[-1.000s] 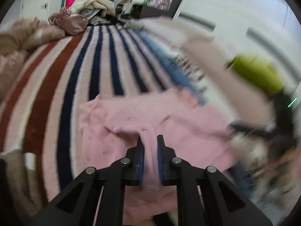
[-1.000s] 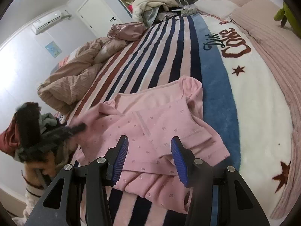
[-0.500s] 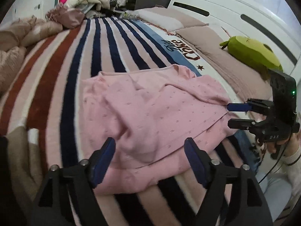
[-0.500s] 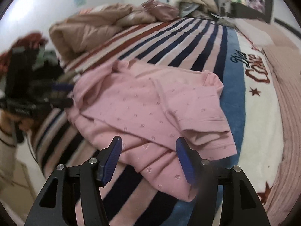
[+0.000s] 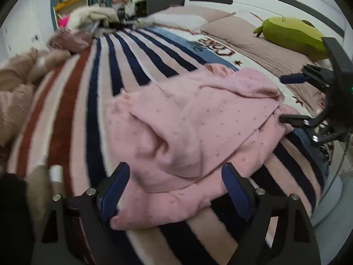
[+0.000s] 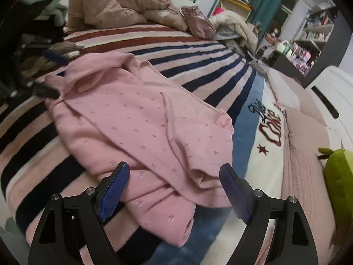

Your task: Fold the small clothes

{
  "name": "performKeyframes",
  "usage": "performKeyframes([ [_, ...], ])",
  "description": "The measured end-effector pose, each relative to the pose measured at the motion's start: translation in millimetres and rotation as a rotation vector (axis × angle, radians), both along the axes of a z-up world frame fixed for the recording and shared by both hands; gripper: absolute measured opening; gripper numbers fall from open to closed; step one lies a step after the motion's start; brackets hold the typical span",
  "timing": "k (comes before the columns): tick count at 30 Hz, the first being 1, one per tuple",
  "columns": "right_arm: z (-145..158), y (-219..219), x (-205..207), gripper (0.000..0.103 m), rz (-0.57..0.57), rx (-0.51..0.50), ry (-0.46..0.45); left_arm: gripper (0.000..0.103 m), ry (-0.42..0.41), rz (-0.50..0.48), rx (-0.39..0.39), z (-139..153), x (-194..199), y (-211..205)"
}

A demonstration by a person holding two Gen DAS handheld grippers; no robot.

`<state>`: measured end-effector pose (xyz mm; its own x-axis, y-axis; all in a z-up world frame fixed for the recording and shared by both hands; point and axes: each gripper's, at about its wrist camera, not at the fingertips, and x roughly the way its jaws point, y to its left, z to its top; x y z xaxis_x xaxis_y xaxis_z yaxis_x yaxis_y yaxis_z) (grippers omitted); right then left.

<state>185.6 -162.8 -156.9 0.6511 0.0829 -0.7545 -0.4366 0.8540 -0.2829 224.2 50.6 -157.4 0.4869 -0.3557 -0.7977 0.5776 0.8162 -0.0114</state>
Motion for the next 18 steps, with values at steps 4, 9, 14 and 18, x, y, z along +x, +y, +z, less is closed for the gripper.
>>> performKeyframes([
  [4,-16,-4,19,0.079,-0.04,0.03,0.04,0.083,0.013,0.0,0.048,-17,4,-9],
  [9,-11,-15,32,0.016,-0.13,0.118,0.024,0.028,0.017,0.065,0.039,-20,14,-10],
  [14,-1,-20,50,0.011,-0.15,0.171,0.024,0.014,-0.013,0.1,-0.041,1,27,-5],
  [18,10,-22,76,0.011,-0.148,0.198,0.048,0.014,-0.045,0.139,-0.081,22,49,-5],
])
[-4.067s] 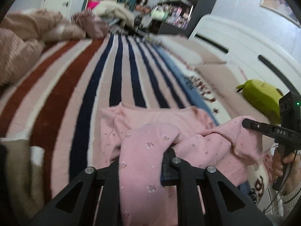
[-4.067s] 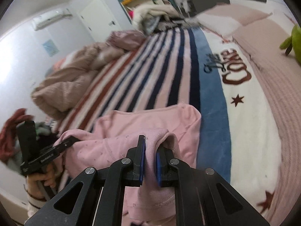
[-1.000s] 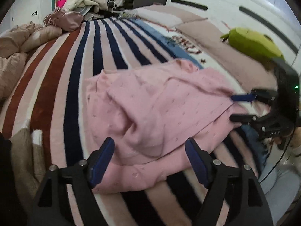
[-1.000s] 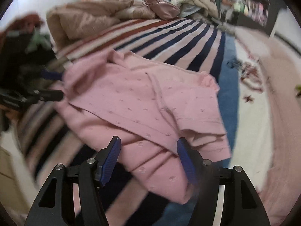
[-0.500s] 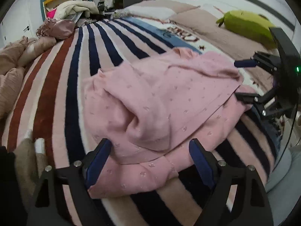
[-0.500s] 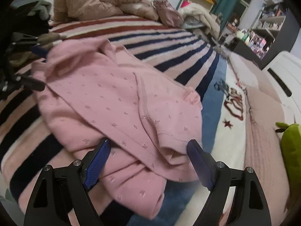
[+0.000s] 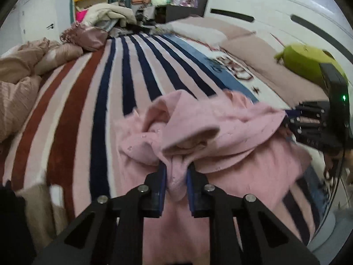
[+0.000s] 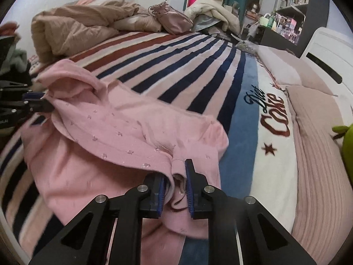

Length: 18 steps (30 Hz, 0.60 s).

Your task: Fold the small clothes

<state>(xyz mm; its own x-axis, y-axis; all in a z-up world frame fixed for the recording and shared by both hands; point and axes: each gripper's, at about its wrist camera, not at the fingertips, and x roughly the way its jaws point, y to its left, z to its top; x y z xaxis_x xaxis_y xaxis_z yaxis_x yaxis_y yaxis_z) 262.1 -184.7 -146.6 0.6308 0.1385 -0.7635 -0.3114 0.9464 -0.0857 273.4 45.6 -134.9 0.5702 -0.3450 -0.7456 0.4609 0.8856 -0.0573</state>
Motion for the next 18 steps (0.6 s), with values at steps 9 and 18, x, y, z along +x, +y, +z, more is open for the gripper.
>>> performKeyframes([
  [9,-6,-16,107,0.026,-0.091,0.038,0.135,0.026,0.061,0.13,-0.033,-10,96,-5],
  [18,-4,-48,150,0.072,-0.174,0.196,0.154,0.061,0.078,0.341,-0.029,-29,149,29],
])
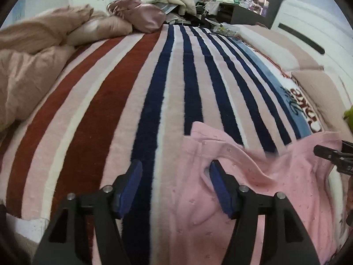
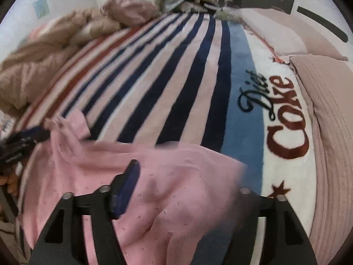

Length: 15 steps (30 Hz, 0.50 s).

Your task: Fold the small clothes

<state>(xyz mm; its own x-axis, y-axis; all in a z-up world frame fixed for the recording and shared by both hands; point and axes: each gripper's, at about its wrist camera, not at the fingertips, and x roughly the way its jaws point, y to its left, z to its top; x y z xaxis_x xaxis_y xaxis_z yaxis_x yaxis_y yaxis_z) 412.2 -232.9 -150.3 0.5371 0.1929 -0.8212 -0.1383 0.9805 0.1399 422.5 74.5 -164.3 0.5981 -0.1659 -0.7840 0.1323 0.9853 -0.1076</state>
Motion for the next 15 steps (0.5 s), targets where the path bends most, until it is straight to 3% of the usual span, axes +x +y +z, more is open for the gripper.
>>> performKeyframes([
  [1,7,-7,-6,0.084,0.0,0.033,-0.024,0.062,-0.008,-0.019,-0.032,2,-3,5],
  [2,12,-11,-10,0.088,-0.001,0.052,-0.036,0.067,-0.012,-0.034,-0.05,4,-7,7],
  [5,15,-23,-27,0.088,-0.012,0.096,-0.019,0.073,0.031,-0.113,-0.109,3,-14,10],
  [9,-17,-22,-47,0.088,0.022,0.121,0.086,0.07,0.075,-0.142,-0.088,-10,-27,2],
  [10,-25,-21,-51,0.086,0.023,0.115,0.095,0.062,0.084,-0.139,-0.092,-16,-30,1],
  [11,-32,-20,-54,0.078,0.01,0.101,0.098,0.036,0.096,-0.125,-0.092,-21,-31,2],
  [12,-40,-22,-57,0.073,-0.015,0.082,0.101,0.024,0.111,-0.107,-0.097,-25,-32,4],
  [13,-47,-24,-60,0.065,-0.046,0.073,0.108,0.023,0.104,-0.085,-0.097,-25,-33,6],
  [15,-51,-31,-66,0.065,-0.076,0.12,0.098,0.012,0.07,-0.05,-0.042,-23,-35,8],
])
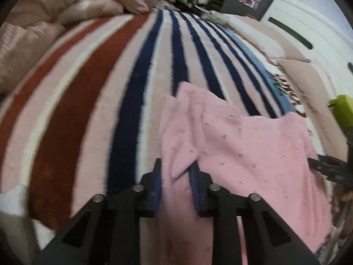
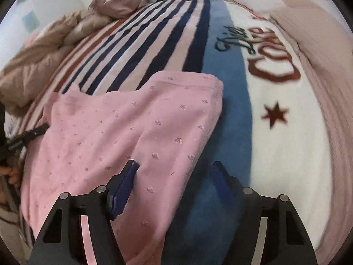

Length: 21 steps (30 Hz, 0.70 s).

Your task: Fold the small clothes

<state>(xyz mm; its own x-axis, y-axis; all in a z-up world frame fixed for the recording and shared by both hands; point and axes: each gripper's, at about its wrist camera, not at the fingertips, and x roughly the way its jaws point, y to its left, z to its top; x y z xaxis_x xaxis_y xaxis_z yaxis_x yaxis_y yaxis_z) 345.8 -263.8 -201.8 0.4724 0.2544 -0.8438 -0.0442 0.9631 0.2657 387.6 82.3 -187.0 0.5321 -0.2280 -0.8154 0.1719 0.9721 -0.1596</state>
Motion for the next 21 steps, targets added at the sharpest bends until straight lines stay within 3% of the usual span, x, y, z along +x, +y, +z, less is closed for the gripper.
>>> performKeyframes([
  [6,10,2,-20,0.065,0.018,-0.017,-0.018,0.012,-0.01,0.113,0.157,0,-4,19],
  [7,13,4,-26,0.065,0.026,-0.031,-0.03,0.012,0.0,0.118,0.142,-1,-5,22],
  [8,17,6,-31,0.065,0.035,-0.032,-0.043,0.016,0.003,0.109,0.074,2,-10,27],
  [10,29,8,-46,0.066,0.055,-0.003,-0.073,0.034,-0.015,0.091,0.011,11,-24,31],
  [12,41,16,-59,0.066,0.075,0.022,-0.101,0.059,-0.038,0.065,0.0,22,-39,29],
  [18,69,47,-108,0.068,0.124,0.074,-0.166,0.069,-0.076,-0.044,-0.079,46,-115,20],
  [19,72,52,-113,0.066,0.133,0.087,-0.182,0.069,-0.076,-0.048,-0.089,47,-123,20],
  [21,80,65,-129,0.036,0.16,0.073,-0.238,0.075,-0.08,-0.05,-0.12,48,-151,22],
])
